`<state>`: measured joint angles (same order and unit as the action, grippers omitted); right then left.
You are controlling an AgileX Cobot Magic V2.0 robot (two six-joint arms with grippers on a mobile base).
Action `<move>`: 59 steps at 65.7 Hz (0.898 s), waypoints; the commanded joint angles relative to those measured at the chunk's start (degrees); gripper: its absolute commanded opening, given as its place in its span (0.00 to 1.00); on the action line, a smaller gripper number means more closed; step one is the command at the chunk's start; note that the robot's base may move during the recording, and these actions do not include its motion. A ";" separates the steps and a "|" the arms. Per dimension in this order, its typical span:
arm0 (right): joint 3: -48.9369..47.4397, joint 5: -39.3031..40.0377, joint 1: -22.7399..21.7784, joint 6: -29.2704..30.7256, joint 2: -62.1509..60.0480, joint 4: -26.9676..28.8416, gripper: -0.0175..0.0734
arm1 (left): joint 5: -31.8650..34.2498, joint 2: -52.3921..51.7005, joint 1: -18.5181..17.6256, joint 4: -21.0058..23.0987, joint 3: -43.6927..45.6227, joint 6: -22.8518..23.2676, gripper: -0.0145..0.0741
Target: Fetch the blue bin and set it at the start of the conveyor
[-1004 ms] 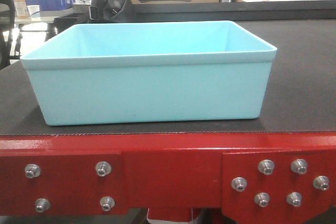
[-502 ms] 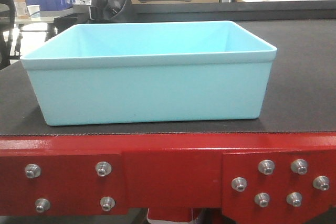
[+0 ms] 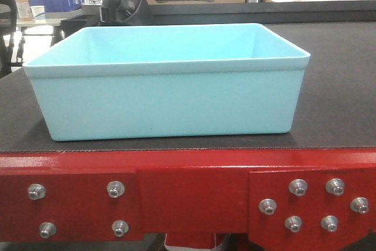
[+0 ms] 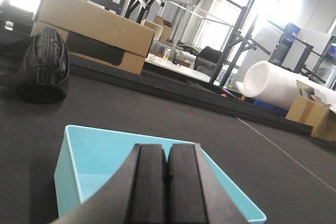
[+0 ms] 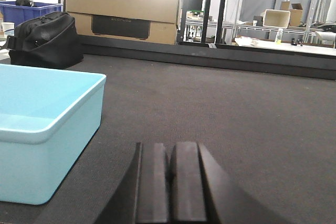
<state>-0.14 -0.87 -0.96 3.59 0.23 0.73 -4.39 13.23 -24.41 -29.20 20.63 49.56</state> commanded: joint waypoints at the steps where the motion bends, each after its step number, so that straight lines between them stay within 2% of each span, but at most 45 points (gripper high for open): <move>1: 0.14 1.34 -0.13 0.45 -0.23 0.11 0.01 | 0.76 -0.36 0.19 0.35 -0.06 0.04 0.04; 17: 0.14 1.34 -0.13 0.45 -0.23 0.11 0.01 | 1.46 -0.36 0.19 -0.48 -0.06 0.04 0.04; 24: 0.14 1.34 -0.13 0.45 -0.23 0.11 0.01 | -4.81 -0.41 1.24 -0.76 -0.33 -1.26 0.04; 26: 0.14 1.34 -0.13 0.45 -0.23 0.11 0.01 | -6.34 -0.67 1.62 -0.26 -0.60 -4.03 0.04; 28: 0.14 1.34 -0.13 0.45 -0.23 0.11 0.01 | -7.91 -1.22 2.22 1.15 -1.01 -9.20 0.04; 36: 0.14 1.34 -0.13 0.45 -0.23 0.11 0.01 | -8.56 -4.59 5.47 11.76 -2.77 -30.49 0.04; 37: 0.14 1.34 -0.13 0.45 -0.23 0.11 0.01 | -8.40 -5.44 6.20 13.87 -3.20 -34.19 0.04; 40: 0.14 1.34 -0.13 0.45 -0.23 0.11 0.01 | -8.15 -7.18 7.74 18.80 -4.38 -41.89 0.04; 42: 0.14 1.34 -0.13 0.45 -0.23 0.11 0.01 | -8.15 -8.64 9.11 21.32 -5.17 -45.30 0.04; 45: 0.14 1.34 -0.13 0.45 -0.23 0.11 0.01 | -8.01 -10.41 10.80 24.31 -6.54 -48.11 0.04; 48: 0.14 1.34 -0.13 0.45 -0.23 0.11 0.01 | -7.72 -12.38 12.45 26.40 -8.45 -48.24 0.04; 59: 0.14 1.34 -0.13 0.45 -0.23 0.11 0.01 | -6.24 -13.23 18.20 27.48 -15.65 -48.13 0.04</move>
<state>-0.14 -0.84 -0.96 3.59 0.23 0.73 -11.88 0.38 -8.57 -2.81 8.02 2.45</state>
